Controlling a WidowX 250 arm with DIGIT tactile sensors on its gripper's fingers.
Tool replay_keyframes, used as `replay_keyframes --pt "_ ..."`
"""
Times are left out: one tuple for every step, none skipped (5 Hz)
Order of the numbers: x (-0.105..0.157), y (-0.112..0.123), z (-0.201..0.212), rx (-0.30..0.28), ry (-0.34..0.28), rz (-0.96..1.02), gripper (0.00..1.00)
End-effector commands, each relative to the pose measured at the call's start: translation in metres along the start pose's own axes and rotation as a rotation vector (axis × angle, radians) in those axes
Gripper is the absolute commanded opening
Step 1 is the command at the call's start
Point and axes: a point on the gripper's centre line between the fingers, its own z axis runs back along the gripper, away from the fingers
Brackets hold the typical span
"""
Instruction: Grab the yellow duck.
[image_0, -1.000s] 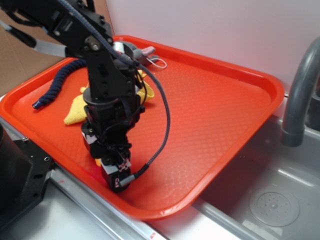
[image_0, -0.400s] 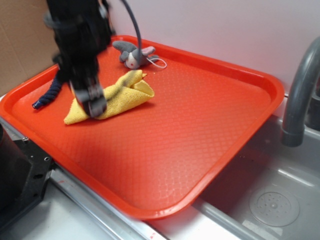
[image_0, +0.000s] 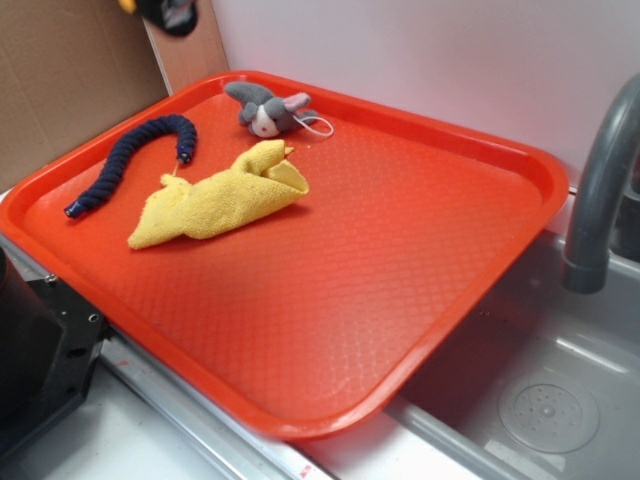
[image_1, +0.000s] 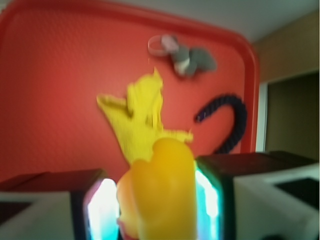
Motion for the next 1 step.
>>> replay_keyframes --pt "-0.0009 0.0009 0.0139 -0.095 -0.004 0.071 0.00"
